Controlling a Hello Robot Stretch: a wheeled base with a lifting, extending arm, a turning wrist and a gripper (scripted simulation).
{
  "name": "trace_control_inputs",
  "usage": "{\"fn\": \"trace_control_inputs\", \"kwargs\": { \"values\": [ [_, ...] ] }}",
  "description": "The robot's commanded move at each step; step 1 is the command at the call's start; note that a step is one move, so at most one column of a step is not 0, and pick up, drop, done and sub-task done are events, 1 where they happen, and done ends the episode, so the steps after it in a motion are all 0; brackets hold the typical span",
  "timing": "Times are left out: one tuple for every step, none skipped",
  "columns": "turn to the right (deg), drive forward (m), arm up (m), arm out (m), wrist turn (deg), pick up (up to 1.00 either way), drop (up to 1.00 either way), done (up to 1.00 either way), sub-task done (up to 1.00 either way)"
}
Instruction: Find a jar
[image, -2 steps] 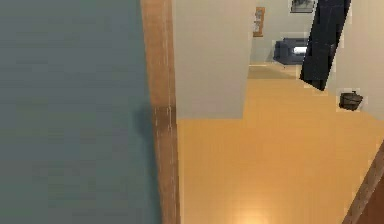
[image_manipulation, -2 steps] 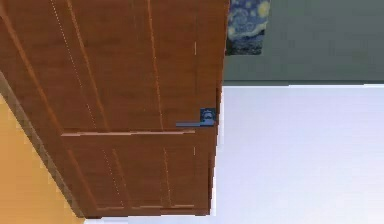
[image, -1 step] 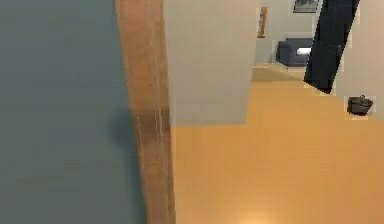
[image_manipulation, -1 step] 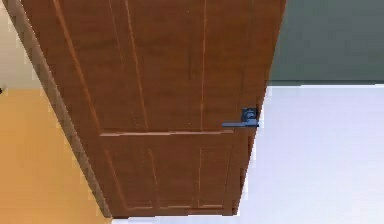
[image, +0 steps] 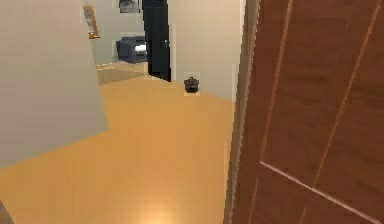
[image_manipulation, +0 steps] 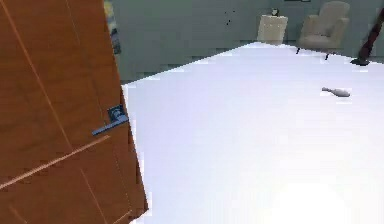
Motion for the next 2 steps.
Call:
{"fn": "trace_control_inputs", "kwargs": {
  "values": [
    [0.0, 0.6, 0.0, 0.0, 0.0, 0.0, 0.0, 0.0, 0.0],
    [-30.0, 0.0, 0.0, 0.0, 0.0, 0.0, 0.0, 0.0, 0.0]
  ]
}}
